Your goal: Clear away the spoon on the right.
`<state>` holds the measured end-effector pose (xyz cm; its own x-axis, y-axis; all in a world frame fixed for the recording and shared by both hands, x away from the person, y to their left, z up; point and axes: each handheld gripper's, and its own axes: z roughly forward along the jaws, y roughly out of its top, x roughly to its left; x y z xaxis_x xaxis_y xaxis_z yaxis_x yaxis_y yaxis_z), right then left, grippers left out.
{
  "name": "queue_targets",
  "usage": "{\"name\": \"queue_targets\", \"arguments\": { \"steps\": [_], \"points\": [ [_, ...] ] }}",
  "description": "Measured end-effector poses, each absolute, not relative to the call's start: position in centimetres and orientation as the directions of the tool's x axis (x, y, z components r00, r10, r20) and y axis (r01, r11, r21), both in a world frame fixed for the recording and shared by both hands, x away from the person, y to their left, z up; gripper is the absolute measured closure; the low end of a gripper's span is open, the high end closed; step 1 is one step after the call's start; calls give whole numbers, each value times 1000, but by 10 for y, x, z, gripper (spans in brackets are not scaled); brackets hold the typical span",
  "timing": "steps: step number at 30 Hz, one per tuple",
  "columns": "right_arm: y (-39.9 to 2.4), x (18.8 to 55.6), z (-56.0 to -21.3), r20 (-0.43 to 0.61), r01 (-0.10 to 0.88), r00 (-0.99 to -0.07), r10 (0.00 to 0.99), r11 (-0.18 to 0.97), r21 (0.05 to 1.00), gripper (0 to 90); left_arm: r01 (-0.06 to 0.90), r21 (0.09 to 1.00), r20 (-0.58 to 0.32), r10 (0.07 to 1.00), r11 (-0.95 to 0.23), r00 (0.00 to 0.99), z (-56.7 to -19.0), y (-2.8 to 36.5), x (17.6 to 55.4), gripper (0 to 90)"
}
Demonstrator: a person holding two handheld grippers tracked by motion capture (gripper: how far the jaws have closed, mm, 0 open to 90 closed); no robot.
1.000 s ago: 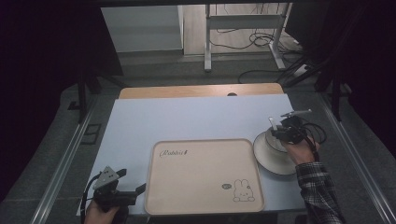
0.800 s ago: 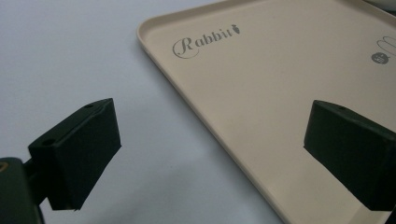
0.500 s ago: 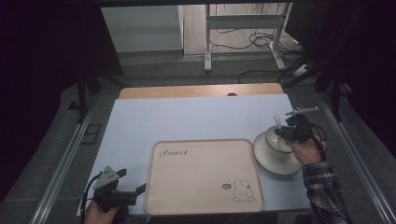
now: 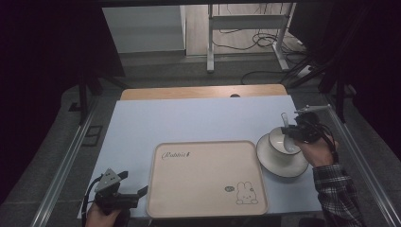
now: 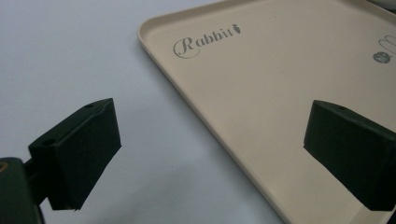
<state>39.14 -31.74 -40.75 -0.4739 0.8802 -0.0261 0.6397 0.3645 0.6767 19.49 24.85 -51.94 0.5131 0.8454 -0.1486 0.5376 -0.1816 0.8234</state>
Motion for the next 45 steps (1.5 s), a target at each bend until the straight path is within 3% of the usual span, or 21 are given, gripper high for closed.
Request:
{"name": "queue_targets", "arguments": {
  "steps": [22, 45],
  "points": [
    [-306, 360, -377, 5, 607, -548, 836, 394, 690, 745, 538, 824, -152, 846, -177, 511, -519, 249, 195, 36],
    [-287, 319, -381, 33, 594, -636, 771, 461, 659, 746, 537, 825, -151, 846, -177, 511, -519, 249, 195, 35]
  ]
}}
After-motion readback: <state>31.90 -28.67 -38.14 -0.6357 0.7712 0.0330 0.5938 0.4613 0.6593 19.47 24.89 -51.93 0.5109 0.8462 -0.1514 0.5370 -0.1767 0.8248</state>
